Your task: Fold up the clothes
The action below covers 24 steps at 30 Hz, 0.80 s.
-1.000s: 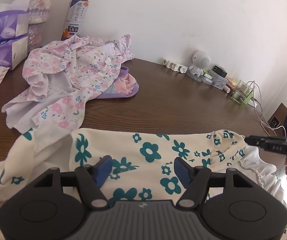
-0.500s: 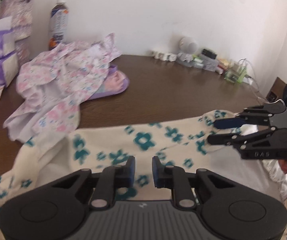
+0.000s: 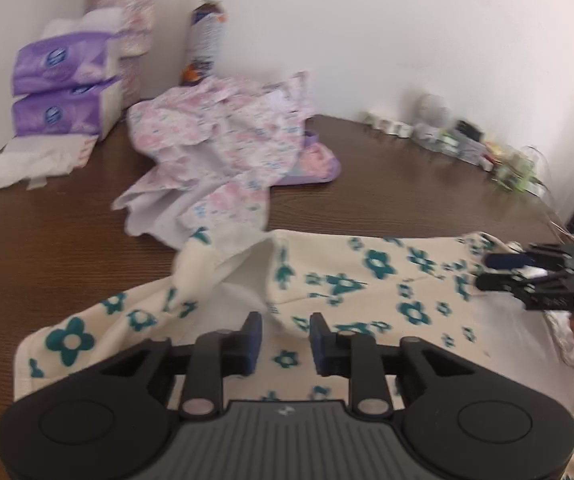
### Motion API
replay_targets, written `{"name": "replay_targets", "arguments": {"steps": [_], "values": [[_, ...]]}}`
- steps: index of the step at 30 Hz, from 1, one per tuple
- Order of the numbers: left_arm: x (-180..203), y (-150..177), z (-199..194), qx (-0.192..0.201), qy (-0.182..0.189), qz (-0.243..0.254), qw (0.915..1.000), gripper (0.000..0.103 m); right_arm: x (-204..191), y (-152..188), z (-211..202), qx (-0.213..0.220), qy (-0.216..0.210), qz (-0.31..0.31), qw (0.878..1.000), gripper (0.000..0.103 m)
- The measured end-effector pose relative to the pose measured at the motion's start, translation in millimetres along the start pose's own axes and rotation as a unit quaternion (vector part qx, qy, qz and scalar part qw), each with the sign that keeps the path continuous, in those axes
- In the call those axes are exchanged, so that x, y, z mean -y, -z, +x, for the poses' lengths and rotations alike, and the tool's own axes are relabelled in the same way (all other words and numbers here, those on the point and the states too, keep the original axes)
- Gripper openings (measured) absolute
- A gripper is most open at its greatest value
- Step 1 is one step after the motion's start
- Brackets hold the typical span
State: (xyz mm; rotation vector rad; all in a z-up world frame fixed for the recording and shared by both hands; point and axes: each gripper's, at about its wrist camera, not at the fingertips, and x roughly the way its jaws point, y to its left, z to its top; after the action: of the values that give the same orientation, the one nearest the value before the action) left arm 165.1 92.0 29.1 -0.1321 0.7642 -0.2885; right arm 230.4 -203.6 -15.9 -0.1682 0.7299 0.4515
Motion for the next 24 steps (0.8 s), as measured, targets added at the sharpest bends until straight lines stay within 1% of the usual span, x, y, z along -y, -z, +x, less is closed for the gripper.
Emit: {"name": "replay_targets", "arguments": {"steps": [1, 3, 4, 7, 9, 12, 13, 14, 16, 20, 22, 24], "values": [[4, 2, 0, -0.001, 0.009, 0.003, 0.9999, 0.025, 0, 0, 0, 0.001, 0.000, 0.000, 1.000, 0.049], [16, 4, 5, -0.006, 0.011, 0.017, 0.9998, 0.029, 0, 0, 0, 0.002, 0.001, 0.001, 1.000, 0.049], [19, 6, 8, -0.007, 0.000, 0.026, 0.9996, 0.031, 0, 0, 0, 0.002, 0.002, 0.001, 1.000, 0.049], [20, 7, 9, -0.008, -0.034, 0.033, 0.9989, 0.031, -1, 0, 0, 0.003, 0.002, 0.001, 1.000, 0.049], [13, 8, 4, -0.012, -0.047, 0.026, 0.9985, 0.032, -1, 1, 0, 0.004, 0.003, 0.000, 1.000, 0.049], [1, 13, -6, -0.009, -0.093, 0.023, 0.9953, 0.031, -2, 1, 0, 0.007, 0.004, -0.001, 1.000, 0.049], [-2, 15, -11, -0.008, -0.096, 0.016, 0.9953, 0.031, -2, 2, 0, 0.008, 0.004, -0.001, 1.000, 0.049], [-1, 16, -16, -0.006, -0.094, 0.013, 0.9955, 0.031, -2, 2, 0, 0.008, 0.004, -0.001, 1.000, 0.049], [11, 21, -31, 0.001, -0.069, 0.033, 0.9970, 0.031, -2, 2, 0, 0.010, 0.004, -0.001, 1.000, 0.049], [37, 31, -61, 0.015, -0.020, 0.074, 0.9970, 0.036, -2, 1, -1, 0.006, 0.000, -0.006, 1.000, 0.050], [54, 42, -73, 0.012, 0.007, 0.107, 0.9942, 0.036, 0, -2, -6, 0.002, -0.001, -0.001, 1.000, 0.051], [73, 60, -79, 0.001, 0.026, 0.146, 0.9889, 0.036, -3, -2, -25, 0.025, 0.003, 0.005, 1.000, 0.051]]}}
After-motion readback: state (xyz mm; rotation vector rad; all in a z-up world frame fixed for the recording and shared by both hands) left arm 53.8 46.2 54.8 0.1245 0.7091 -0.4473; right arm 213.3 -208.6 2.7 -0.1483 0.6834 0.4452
